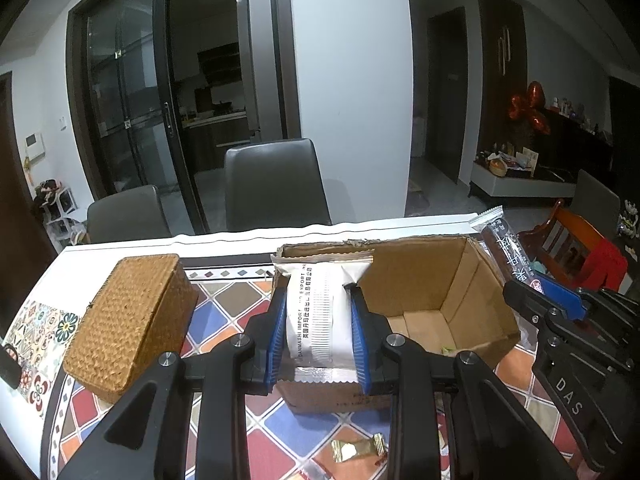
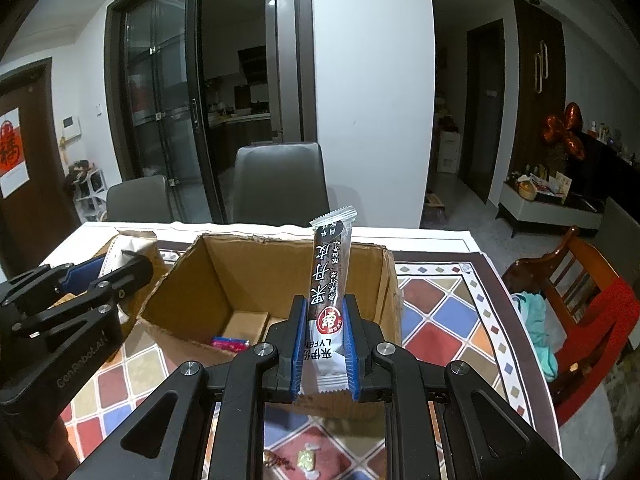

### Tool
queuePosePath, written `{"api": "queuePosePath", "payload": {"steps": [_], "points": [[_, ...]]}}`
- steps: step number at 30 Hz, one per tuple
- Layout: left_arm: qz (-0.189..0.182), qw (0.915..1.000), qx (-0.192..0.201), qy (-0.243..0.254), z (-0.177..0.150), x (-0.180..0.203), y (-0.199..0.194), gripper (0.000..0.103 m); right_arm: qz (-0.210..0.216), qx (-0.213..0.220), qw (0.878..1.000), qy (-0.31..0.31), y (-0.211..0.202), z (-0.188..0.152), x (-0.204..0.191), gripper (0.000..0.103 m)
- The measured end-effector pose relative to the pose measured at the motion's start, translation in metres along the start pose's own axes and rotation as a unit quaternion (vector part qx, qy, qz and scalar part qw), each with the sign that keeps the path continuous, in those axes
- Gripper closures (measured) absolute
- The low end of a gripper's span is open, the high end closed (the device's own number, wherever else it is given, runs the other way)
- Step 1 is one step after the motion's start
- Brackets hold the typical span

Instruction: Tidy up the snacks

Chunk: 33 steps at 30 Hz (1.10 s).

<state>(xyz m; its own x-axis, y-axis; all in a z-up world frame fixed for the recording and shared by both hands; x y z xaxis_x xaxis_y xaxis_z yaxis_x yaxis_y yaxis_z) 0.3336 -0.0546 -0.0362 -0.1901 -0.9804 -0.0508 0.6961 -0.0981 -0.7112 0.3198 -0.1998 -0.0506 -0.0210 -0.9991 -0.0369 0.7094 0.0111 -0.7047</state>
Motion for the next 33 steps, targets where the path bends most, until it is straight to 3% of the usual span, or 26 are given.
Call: {"api": "queuePosePath", "payload": {"steps": [18,19,22,33], "points": [[-0.002,0.9997,-0.020,0.011,0.009,0.003,0.039,0.071,-0.005,-0.015,1.000,-0.007,0.036,0.007,0.001,0.084],[0.001,0.9997,-0.019,0.012,0.008,0.003,0.039,0.067,-0.011,-0.013,1.000,-0.009,0.036,0.007,0.002,0.082],[0.017,0.9997,-0.015,0.011,0.008,0.002,0.037,0.050,-0.017,-0.007,1.000,-0.006,0.034,0.007,0.006,0.058],[0.034,0.9994,-0.003,0.008,0.004,-0.001,0.019,0.029,-0.030,0.006,1.000,0.005,0.019,0.007,0.014,0.042]]}}
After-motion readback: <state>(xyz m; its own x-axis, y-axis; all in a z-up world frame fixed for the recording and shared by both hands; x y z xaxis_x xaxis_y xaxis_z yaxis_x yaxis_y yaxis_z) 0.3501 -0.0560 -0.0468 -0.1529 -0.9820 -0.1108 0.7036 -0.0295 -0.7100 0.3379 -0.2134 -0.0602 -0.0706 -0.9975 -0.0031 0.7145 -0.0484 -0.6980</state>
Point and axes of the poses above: each gripper's, at about its wrist camera, not at the fingertips, and y roughly the way its jaws point, x to its right, z to its top, the point moved 7 cm from there along y, roughly the way its jaws point, and after that the axes turned 11 degrees about -x, right-handed, at the moved point
